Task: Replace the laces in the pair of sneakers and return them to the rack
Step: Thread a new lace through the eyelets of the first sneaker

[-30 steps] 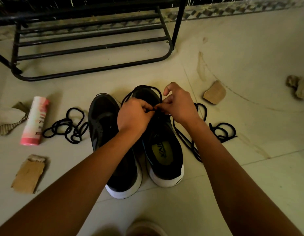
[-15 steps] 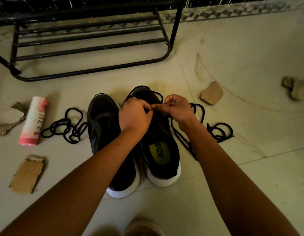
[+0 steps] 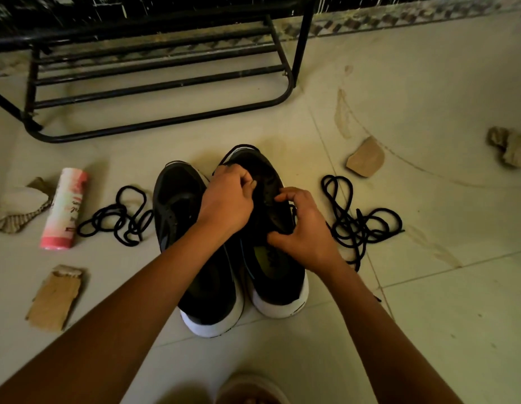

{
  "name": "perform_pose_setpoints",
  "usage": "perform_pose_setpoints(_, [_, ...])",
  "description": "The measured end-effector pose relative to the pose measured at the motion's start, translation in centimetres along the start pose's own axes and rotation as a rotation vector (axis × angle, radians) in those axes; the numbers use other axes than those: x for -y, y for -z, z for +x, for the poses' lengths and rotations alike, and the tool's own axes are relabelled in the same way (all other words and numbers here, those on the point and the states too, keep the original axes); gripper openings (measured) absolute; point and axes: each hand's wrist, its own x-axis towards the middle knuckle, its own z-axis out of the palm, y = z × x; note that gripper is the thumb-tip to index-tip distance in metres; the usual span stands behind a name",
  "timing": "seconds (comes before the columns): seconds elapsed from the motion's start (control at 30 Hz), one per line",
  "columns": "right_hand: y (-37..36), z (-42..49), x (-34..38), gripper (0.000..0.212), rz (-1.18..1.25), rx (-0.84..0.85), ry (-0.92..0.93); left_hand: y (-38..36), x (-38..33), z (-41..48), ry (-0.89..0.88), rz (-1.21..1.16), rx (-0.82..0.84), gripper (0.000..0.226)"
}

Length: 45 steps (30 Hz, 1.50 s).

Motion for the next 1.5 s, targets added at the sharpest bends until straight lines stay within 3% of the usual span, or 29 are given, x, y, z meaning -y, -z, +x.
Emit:
perform_pose_setpoints(0.1, [-0.4, -0.1, -0.1, 0.046, 0.032, -0.093, -0.029, 0.3, -0.1, -1.3, -0.091, -0.251, -0.084, 0.008])
perform_pose_setpoints(0.17, [-0.5, 0.0, 0.0, 0.042, 0.032, -0.105, -0.045, 0.6, -0.6, -2.0, -0.101, -0.569, -0.113, 0.015])
perform_pose_setpoints(0.27, [-0.8, 0.0, 0.2, 0.04, 0.008, -0.135, -0.061, 1.8, -1.6, -2.4, 0.184, -1.21, 0.03, 0.022])
perform_pose_setpoints(0.33, [-1.0, -0.2, 0.5, 0.04, -0.006, -0.169, -0.087, 2.8, -1.2, -2.7, 0.385, -1.298, 0.294, 0.021])
perform_pose_setpoints(0.4, [-1.3, -0.4, 0.7, 0.04, -0.024, -0.196, -0.101, 3.7, 0.4, -3.3, 0.448, -1.192, 0.668, 0.015])
perform_pose_setpoints(0.5, [-1.4, -0.4, 1.0, 0.038, -0.059, -0.205, -0.101, 4.8, 2.4, -4.1, 0.341, -1.094, 1.275, 0.006])
perform_pose_setpoints(0.6, [-1.3, -0.4, 1.0, 0.037, -0.076, -0.192, -0.106, 5.4, 3.3, -4.0, 0.254, -1.014, 1.526, 0.008])
perform_pose_setpoints(0.67, [-1.2, -0.4, 1.1, 0.037, -0.069, -0.18, -0.107, 6.2, 3.1, -3.6, 0.258, -0.915, 1.462, 0.013])
perform_pose_setpoints(0.7, [-1.2, -0.4, 1.2, 0.038, -0.067, -0.174, -0.11, 6.6, 2.9, -3.4, 0.269, -0.831, 1.348, 0.017])
perform_pose_setpoints(0.8, [-1.1, -0.4, 1.2, 0.038, -0.066, -0.167, -0.115, 6.6, 1.9, -2.4, 0.3, -0.61, 0.817, 0.025])
perform_pose_setpoints(0.93, [-1.0, -0.4, 1.3, 0.04, -0.056, -0.165, -0.115, 4.3, 0.4, -1.4, 0.047, -0.246, 0.198, 0.011])
perform_pose_setpoints(1.0, [-1.0, -0.4, 1.3, 0.041, -0.056, -0.163, -0.12, 3.3, -0.4, -1.2, -0.085, 0.057, 0.044, 0.013])
perform_pose_setpoints(1.13, [-0.9, -0.5, 1.5, 0.043, -0.058, -0.145, -0.127, 1.2, -1.6, -0.1, -0.063, 0.37, 0.123, 0.028])
perform_pose_setpoints(1.5, [-0.9, -0.4, 1.4, 0.044, -0.063, -0.142, -0.128, 2.0, -1.8, 0.6, 0.073, 0.141, 0.328, 0.044])
